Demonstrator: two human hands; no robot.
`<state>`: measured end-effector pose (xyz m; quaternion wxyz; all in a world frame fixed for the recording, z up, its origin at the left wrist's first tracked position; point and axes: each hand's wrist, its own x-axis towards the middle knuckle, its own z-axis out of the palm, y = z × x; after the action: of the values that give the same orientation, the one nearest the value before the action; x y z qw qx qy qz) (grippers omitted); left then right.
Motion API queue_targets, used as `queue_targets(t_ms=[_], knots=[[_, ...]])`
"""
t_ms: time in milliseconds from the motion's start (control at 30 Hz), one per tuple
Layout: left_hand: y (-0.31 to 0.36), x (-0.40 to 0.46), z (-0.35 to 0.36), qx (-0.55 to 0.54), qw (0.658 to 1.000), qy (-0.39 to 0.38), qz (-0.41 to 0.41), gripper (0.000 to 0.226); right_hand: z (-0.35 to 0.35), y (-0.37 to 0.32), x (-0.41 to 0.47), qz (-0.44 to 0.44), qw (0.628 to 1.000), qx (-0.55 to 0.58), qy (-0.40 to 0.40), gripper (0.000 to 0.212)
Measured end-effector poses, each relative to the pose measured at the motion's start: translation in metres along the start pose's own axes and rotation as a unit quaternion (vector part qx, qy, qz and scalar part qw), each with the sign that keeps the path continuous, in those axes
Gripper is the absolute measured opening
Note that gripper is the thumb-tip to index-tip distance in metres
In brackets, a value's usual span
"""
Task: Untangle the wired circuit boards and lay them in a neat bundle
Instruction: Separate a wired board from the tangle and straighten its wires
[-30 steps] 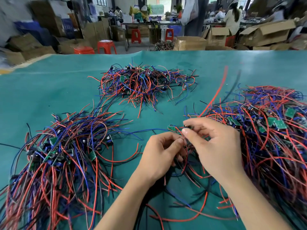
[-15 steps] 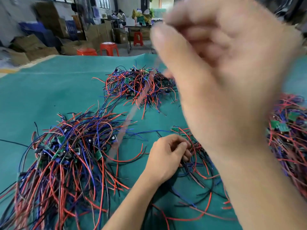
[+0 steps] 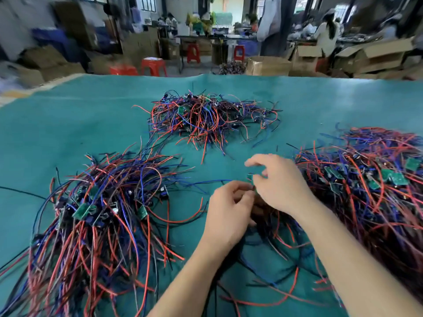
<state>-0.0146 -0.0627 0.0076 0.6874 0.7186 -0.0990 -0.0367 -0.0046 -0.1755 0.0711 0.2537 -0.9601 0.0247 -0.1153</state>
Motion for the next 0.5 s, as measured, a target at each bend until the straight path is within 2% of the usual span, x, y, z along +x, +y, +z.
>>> queue_targets(t_ms=[100, 133, 233, 333, 400, 500], knots=[[-0.002, 0.000, -0.001, -0.029, 0.999, -0.013, -0.011, 0.021, 0.015, 0.045, -0.016, 0.052, 0.997, 0.040, 0.035, 0.027], [0.000, -0.001, -0.001, -0.028, 0.999, -0.020, -0.013, 0.023, 0.017, 0.042, -0.009, 0.035, 0.996, 0.059, 0.054, 0.028], [0.002, -0.002, -0.001, -0.033, 0.999, -0.030, -0.017, 0.024, 0.023, 0.040, -0.014, 0.008, 0.996, 0.073, 0.044, 0.035], [0.004, -0.002, -0.002, -0.026, 0.999, -0.040, -0.017, 0.024, 0.014, 0.046, -0.015, 0.018, 0.994, 0.101, 0.022, 0.042], [0.004, -0.004, -0.002, -0.020, 0.998, -0.060, -0.015, 0.024, 0.011, 0.046, -0.017, 0.029, 0.985, 0.166, 0.024, 0.042], [0.005, -0.005, -0.002, -0.009, 0.997, -0.072, -0.014, 0.021, 0.008, 0.042, -0.018, 0.032, 0.960, 0.276, 0.046, 0.027]])
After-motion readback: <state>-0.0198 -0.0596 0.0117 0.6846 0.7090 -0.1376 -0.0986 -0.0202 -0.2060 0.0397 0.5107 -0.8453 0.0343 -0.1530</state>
